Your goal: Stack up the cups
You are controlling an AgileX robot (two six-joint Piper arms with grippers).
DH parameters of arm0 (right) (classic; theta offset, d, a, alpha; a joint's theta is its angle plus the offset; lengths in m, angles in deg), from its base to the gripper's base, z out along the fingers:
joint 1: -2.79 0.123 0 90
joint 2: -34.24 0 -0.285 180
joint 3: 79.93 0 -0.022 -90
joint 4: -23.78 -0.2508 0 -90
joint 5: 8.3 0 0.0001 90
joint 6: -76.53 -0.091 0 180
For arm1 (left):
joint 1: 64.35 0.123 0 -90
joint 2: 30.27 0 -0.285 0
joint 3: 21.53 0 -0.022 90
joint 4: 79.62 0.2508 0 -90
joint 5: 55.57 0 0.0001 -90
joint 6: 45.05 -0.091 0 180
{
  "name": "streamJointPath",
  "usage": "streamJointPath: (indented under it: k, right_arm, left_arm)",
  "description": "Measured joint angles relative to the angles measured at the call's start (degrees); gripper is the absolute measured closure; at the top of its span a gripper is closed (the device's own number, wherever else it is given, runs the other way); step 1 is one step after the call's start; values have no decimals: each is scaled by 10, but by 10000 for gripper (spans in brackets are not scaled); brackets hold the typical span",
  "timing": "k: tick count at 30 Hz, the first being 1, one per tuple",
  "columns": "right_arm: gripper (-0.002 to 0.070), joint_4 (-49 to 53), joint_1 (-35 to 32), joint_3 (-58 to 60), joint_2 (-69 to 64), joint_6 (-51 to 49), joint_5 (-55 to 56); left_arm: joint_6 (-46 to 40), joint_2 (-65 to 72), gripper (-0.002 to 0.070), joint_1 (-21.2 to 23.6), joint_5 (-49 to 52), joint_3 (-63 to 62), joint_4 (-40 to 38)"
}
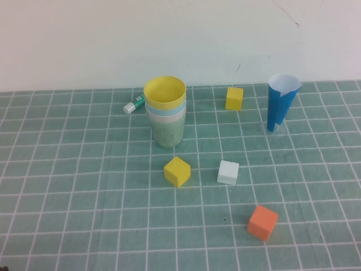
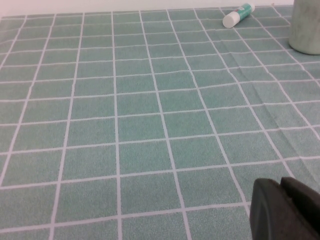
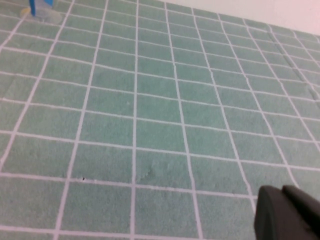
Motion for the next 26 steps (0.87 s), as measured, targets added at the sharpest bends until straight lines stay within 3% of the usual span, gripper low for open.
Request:
streamJointPath:
  k: [8,22,26]
  right_arm:
    - [678,3,0,0,0,-56,0]
    - [678,5,1,0,0,-53,-3]
    - [678,5,31,0,0,-50,-4]
  left_arm:
    - [1,0,676,0,0,0,0]
    - [1,0,676,0,0,0,0]
    - [1,0,676,0,0,0,0]
